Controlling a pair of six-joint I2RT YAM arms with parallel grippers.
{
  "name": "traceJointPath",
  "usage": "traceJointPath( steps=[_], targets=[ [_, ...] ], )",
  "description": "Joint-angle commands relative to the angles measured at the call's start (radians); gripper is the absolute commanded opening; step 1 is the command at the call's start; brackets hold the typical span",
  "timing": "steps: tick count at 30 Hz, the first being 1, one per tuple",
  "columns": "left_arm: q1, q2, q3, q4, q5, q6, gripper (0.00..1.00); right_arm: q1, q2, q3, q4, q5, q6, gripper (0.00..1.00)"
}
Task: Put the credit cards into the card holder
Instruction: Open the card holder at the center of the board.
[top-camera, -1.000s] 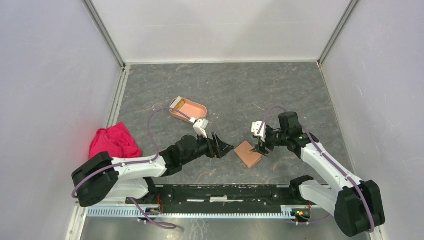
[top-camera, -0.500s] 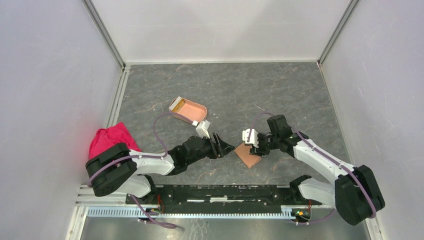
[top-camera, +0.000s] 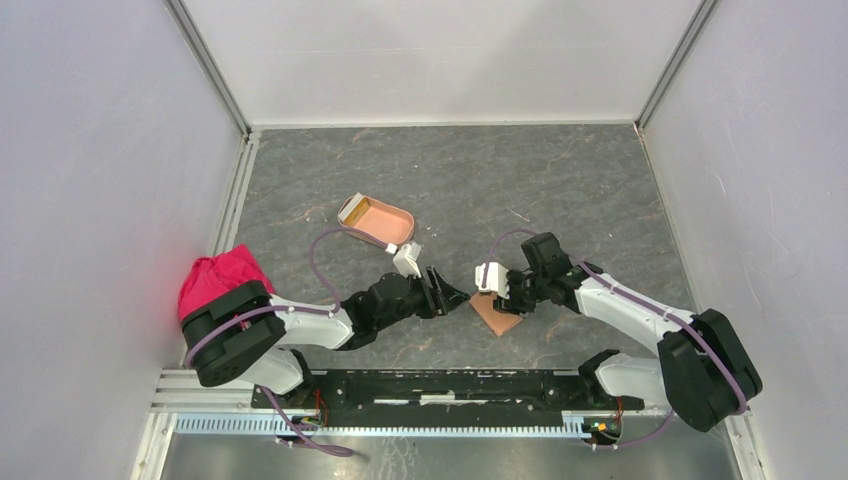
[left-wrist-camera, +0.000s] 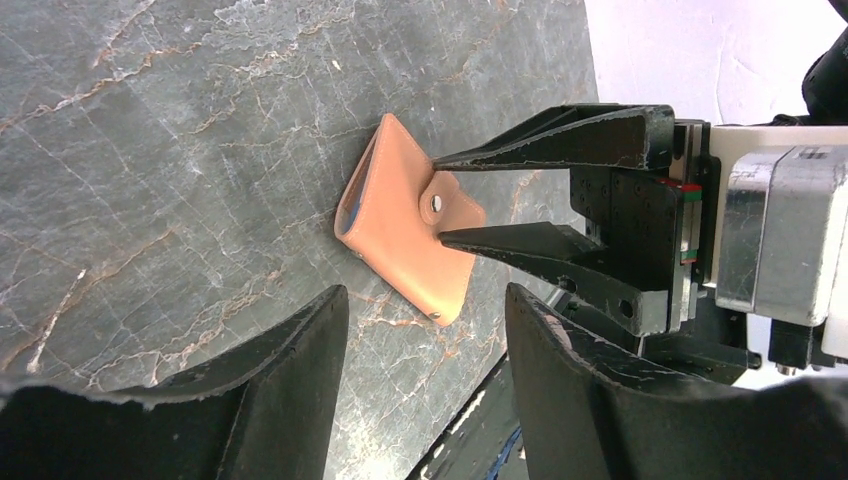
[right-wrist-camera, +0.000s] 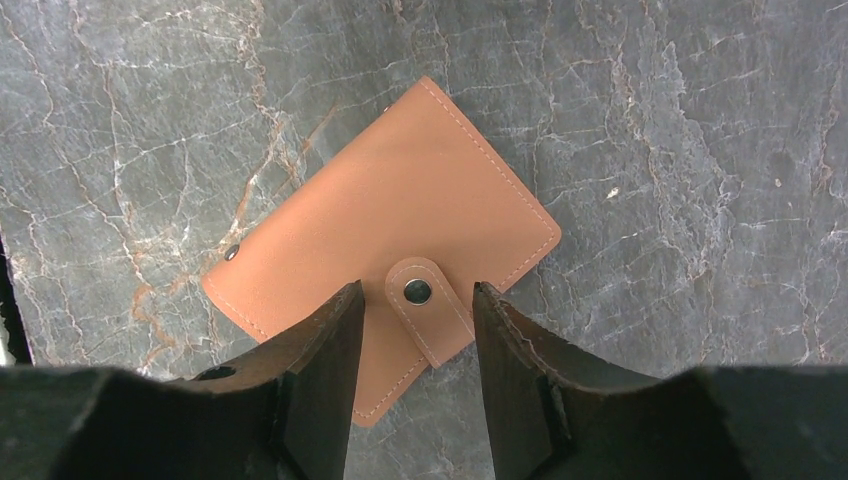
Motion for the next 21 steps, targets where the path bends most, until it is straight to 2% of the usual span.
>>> traceJointPath(
  steps=[1, 13, 21],
  targets=[
    [0.002, 0.023, -0.002, 0.079, -0.003, -0.032, 0.65, 0.02, 0.019, -0.001, 0.032, 0.032, 0.011, 0.51],
    [0.002, 0.086, -0.006, 0.147, 0.024, -0.06, 0.6, 0.047, 0.05, 0.0, 0.024, 0.053, 0.003, 0.46],
    [0.002, 0.105, 0.001, 0.138, 0.025, -0.062, 0.59, 0.048, 0.045, 0.007, 0.008, 0.041, -0.006, 0.36]
  ],
)
